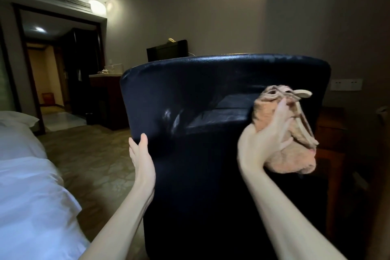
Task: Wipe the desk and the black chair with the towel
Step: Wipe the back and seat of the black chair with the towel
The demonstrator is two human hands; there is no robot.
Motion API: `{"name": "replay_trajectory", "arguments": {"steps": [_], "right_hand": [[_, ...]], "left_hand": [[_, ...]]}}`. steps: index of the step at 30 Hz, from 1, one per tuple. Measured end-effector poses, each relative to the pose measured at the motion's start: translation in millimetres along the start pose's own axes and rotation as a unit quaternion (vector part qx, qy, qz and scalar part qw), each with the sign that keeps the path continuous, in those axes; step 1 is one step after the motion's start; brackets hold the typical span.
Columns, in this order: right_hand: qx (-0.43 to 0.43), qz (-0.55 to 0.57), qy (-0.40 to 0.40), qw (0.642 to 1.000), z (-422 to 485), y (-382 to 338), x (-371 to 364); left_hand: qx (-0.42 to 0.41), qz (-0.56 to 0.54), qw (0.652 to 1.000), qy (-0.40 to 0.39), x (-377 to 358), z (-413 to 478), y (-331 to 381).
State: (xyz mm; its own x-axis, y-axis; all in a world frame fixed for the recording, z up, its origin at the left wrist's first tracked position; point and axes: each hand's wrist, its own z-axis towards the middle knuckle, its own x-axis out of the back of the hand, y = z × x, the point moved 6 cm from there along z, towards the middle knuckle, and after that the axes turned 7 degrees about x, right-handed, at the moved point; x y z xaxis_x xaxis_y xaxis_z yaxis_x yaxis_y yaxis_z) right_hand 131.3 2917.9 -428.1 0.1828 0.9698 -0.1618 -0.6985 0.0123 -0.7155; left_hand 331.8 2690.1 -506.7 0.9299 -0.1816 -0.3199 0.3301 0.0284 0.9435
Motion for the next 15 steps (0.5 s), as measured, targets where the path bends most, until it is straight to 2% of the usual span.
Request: {"name": "replay_trajectory", "arguments": {"steps": [3, 6, 8, 10, 11, 13, 15], "right_hand": [[0.025, 0.020, -0.046, 0.998, -52.6, -30.0, -20.5], [-0.009, 0.105, -0.112, 0.988, -90.6, -61.8, -26.9], [-0.021, 0.181, -0.208, 0.961, -121.2, -86.3, -36.0], [-0.075, 0.259, -0.279, 0.922, -139.2, -97.7, -37.0], [-0.128, 0.286, -0.278, 0.908, -139.9, -94.1, -33.9], [-0.218, 0.346, -0.204, 0.889, -129.4, -80.1, -20.4], [-0.229, 0.371, -0.123, 0.892, -109.9, -67.4, -0.8]], "left_hand": [[-0.023, -0.031, 0.999, -0.012, -1.4, -11.2, -0.5], [-0.002, -0.065, 0.997, -0.031, 2.4, -1.1, -11.8], [0.005, -0.079, 0.995, -0.068, 14.6, 37.6, -46.5], [0.018, -0.069, 0.993, -0.096, 17.4, 49.4, -59.1], [0.026, -0.059, 0.994, -0.091, 16.9, 35.2, -49.4], [0.026, -0.074, 0.993, -0.093, 11.7, -8.9, -11.8], [0.030, -0.083, 0.992, -0.093, 11.2, -22.7, 2.0]]}}
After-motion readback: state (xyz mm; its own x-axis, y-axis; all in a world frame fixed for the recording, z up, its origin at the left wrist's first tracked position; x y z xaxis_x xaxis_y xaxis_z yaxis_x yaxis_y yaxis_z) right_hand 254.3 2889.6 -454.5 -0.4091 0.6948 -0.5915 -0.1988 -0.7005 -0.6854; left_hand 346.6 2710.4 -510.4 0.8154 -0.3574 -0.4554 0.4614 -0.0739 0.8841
